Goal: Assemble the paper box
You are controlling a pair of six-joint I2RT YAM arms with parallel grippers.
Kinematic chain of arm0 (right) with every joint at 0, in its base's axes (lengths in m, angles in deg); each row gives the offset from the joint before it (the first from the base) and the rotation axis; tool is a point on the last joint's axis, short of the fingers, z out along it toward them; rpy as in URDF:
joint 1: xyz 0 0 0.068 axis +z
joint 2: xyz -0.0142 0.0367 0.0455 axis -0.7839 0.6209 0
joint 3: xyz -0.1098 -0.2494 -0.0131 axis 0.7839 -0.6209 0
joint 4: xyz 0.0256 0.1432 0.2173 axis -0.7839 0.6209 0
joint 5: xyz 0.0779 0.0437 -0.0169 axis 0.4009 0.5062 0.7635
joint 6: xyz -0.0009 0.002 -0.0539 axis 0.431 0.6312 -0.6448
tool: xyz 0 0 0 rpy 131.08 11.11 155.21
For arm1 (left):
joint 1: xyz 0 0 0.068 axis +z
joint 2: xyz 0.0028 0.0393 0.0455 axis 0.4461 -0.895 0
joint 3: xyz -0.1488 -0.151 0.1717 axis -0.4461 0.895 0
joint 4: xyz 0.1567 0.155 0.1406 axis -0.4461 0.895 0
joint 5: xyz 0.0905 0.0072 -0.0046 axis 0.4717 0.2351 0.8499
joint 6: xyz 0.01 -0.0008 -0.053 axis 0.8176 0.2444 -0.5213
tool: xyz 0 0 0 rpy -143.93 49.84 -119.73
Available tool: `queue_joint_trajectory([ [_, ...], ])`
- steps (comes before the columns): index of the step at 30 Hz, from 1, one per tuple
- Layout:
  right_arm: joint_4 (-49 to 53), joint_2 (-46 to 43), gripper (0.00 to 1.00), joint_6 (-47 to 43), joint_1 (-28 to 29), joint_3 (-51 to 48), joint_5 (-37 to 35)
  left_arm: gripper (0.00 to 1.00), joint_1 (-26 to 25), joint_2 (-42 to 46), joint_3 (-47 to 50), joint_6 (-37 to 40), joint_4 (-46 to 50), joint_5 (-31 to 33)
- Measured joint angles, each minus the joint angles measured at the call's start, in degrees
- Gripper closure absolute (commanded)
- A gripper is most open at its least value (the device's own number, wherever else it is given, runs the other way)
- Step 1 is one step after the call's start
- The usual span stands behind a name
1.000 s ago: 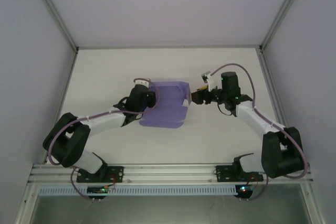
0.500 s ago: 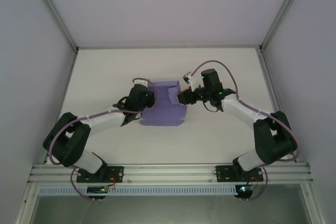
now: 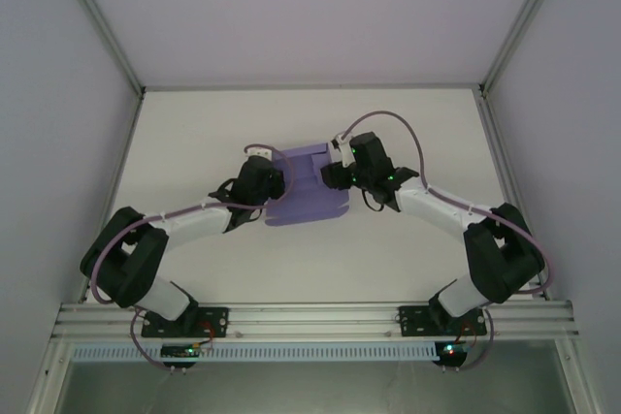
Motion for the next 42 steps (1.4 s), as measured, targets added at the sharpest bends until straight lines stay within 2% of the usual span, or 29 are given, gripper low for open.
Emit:
queue_joint_trajectory([
  [5,-1.81,2.86,0.58,0.76,-0.02,0.5,0.04,1.0,-0.52,-0.02,0.0,0.07,0.5,1.07],
  [7,-2.21,4.52,0.65,0.96,-0.02,1.14,0.07,1.0,-0.63,-0.09,0.0,0.07,1.36,1.62],
  [9,-2.32,5.44,0.66,1.25,0.09,1.66,0.0,1.0,-0.74,-0.26,0.0,0.04,1.75,1.81],
  [12,-2.67,6.19,0.76,1.29,0.7,2.25,-1.29,1.0,-0.81,-0.68,-0.26,0.02,1.88,2.14],
  [14,-3.13,6.56,0.87,1.36,1.29,2.4,-3.39,1.0,-0.85,-0.87,-0.55,0.02,2.05,2.54],
  [16,-3.5,6.91,0.93,1.68,1.84,2.43,-6.05,1.0,-1.01,-0.9,-0.74,0.02,2.23,2.8],
  [21,-2.12,7.15,0.95,2.51,4.13,3.21,-14.49,1.0,-1.44,-1.03,-0.98,-0.17,2.4,3.26],
  [23,-1.25,7.15,0.92,2.86,5.05,3.82,-18.18,1.0,-1.62,-1.09,-1.42,-0.37,2.4,3.28],
  [26,0.59,7.15,0.81,3.76,6.32,4.94,-23.15,1.0,-2.08,-1.11,-1.9,-0.57,2.12,3.26],
  [29,1.66,7.02,0.62,4.79,6.6,5.18,-23.8,1.0,-2.25,-1.11,-2.03,-0.57,2.21,3.26],
  [32,0.44,5.81,0.52,4.85,4.87,3.48,-19.06,1.0,-2.25,-1.11,-2.03,-0.57,2.47,3.08],
  [36,-2.6,3.04,0.5,5.05,0.94,-0.26,-9.35,1.0,-2.34,-1.11,-2.03,-0.52,2.27,1.49],
  [38,-3.82,2.4,0.55,5.01,-0.72,-1.09,-5.16,1.0,-2.4,-1.11,-2.01,-0.55,1.86,0.83],
  [42,-4.79,2.23,0.51,4.81,-1.95,-1.36,-0.76,1.0,-2.51,-1.09,-2.01,-0.52,1.22,0.2],
])
